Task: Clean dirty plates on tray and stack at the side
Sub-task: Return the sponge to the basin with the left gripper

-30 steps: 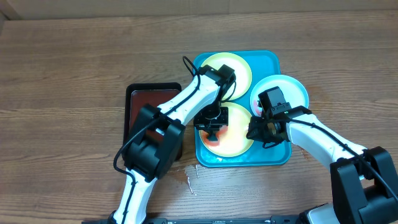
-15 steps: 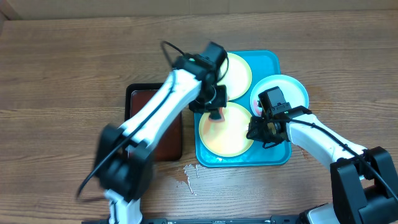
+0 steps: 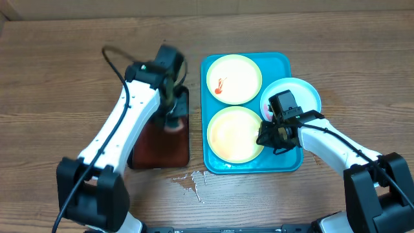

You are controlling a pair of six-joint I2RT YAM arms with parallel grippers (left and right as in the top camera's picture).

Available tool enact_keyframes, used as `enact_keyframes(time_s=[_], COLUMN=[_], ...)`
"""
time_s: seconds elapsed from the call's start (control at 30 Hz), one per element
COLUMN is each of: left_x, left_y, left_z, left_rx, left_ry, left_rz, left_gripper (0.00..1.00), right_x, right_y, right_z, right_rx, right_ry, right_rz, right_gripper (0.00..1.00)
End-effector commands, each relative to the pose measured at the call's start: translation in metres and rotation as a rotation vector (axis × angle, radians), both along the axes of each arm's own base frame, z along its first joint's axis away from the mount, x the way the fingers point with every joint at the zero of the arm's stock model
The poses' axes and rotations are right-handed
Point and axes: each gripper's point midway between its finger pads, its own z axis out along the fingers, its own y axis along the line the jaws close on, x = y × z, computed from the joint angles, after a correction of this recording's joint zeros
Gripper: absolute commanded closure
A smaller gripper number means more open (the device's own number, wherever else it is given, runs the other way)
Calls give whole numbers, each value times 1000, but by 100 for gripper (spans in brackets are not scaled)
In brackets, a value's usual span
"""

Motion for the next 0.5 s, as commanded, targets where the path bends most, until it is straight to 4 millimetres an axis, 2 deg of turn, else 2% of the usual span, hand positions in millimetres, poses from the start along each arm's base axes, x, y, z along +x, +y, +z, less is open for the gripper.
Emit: enact_keyframes(time_s=[0.0, 0.07, 0.13, 0.23, 0.27, 0.33, 0.37, 0.47], left_x=[-29, -40, -43, -38, -36, -33, -30, -22], left_y=[29, 40, 46, 49, 49, 48, 48, 48], left_z=[-47, -58, -60, -54, -47, -37, -30, -3], left_rx=[37, 47, 48, 38, 33, 18, 4, -38], left_ry=[117, 157, 167, 146, 129, 101, 79, -6], left_rz=[52, 98, 116, 130, 134, 137, 136, 140], left_gripper=[96, 96, 96, 96, 94, 79, 65, 45], right_x=[-5, -7, -8, -6, -2, 5, 8, 21], right_y=[-5, -6, -6, -6, -10, -16, -17, -13], right_z=[-4, -4, -3, 6, 15, 31, 39, 70], right_rx=[-28, -32, -37, -49, -80, -134, -157, -216], right_ry=[18, 26, 28, 32, 30, 12, 0, -56], right_rz=[-1, 4, 23, 51, 46, 46, 52, 132], right_gripper=[96, 96, 96, 96, 96, 96, 96, 96])
